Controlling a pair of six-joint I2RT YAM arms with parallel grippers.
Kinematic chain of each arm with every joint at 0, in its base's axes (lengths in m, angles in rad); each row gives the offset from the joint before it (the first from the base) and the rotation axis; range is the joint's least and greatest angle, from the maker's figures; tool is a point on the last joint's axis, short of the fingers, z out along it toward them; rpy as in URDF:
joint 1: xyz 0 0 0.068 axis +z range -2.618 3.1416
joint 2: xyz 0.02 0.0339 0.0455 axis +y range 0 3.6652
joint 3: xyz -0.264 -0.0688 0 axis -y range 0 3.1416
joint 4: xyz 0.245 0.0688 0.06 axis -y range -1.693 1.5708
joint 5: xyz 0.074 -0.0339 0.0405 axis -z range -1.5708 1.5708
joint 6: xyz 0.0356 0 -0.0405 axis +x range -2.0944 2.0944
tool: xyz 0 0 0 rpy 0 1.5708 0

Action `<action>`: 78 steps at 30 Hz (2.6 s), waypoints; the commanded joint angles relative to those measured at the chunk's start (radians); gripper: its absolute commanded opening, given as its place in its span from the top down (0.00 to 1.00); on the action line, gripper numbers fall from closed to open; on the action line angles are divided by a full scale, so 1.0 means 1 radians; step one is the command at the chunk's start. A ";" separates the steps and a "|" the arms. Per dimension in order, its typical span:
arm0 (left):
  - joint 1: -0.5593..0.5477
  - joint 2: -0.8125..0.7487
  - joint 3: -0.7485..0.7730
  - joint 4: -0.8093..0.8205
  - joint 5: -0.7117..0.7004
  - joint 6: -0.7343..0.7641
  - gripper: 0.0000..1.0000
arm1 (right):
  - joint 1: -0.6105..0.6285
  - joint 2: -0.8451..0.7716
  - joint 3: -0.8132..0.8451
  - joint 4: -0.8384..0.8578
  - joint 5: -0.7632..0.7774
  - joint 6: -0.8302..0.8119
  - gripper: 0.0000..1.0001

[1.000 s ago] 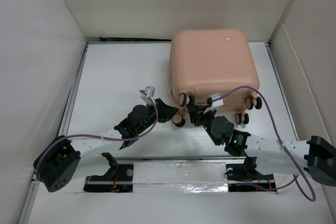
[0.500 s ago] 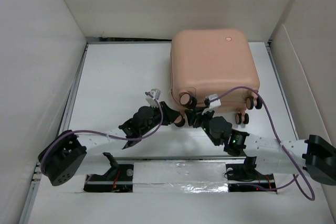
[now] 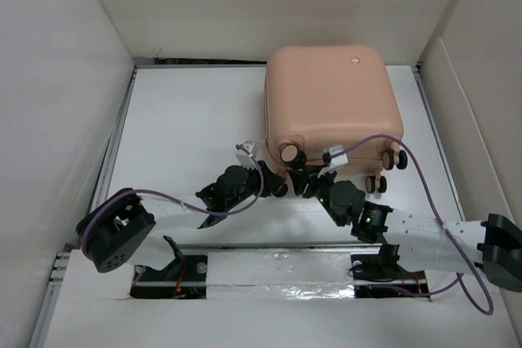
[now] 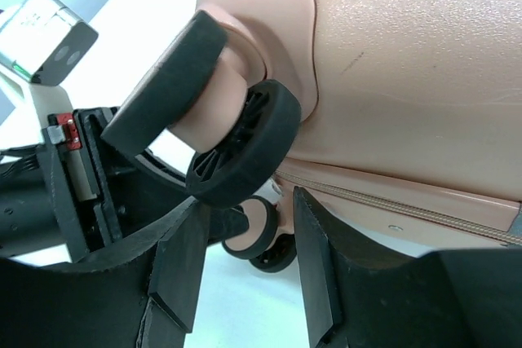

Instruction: Pack the luggage

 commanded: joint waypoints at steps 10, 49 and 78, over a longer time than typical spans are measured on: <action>-0.017 0.060 0.088 0.144 -0.017 0.041 0.61 | -0.011 0.010 0.045 0.026 0.001 -0.033 0.38; -0.215 0.172 0.183 0.250 -0.613 0.219 0.64 | -0.052 0.046 0.106 0.071 -0.105 -0.065 0.30; -0.175 0.169 0.085 0.443 -0.551 0.339 1.00 | -0.109 0.119 0.138 0.152 -0.111 -0.047 0.85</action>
